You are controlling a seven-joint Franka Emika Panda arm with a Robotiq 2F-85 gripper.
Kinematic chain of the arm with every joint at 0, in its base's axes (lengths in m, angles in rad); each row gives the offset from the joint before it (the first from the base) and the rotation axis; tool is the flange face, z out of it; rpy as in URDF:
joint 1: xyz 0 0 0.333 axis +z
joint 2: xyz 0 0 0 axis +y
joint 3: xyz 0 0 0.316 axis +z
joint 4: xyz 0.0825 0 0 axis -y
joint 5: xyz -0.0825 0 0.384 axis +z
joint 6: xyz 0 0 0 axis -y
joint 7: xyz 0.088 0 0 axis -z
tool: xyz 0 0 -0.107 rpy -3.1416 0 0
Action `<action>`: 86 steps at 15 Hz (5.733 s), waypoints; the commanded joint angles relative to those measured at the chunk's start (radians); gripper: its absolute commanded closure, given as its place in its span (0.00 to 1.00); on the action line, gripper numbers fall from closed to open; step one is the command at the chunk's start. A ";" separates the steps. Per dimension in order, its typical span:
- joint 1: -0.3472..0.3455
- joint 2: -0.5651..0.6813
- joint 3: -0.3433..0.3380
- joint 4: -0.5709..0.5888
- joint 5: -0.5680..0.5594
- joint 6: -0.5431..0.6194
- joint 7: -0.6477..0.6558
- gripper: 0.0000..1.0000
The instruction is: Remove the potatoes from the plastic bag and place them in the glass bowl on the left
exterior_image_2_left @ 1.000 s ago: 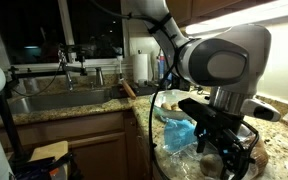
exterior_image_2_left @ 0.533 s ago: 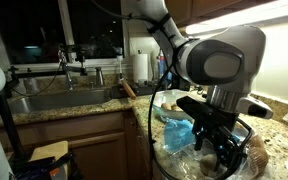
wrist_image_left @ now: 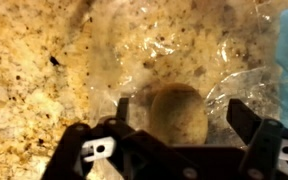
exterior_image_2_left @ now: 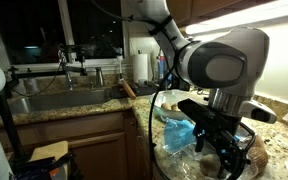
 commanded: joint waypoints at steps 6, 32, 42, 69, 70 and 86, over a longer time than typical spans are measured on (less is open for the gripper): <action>-0.003 0.054 0.010 0.069 0.011 0.008 -0.007 0.53; 0.048 -0.188 0.032 -0.096 -0.022 -0.028 0.002 0.68; 0.077 -0.263 0.035 -0.067 -0.063 -0.045 0.046 0.68; 0.205 -0.121 0.194 0.108 -0.034 -0.009 -0.145 0.68; 0.203 -0.106 0.199 0.116 -0.019 -0.009 -0.165 0.68; 0.194 -0.124 0.225 0.125 0.038 -0.068 -0.274 0.00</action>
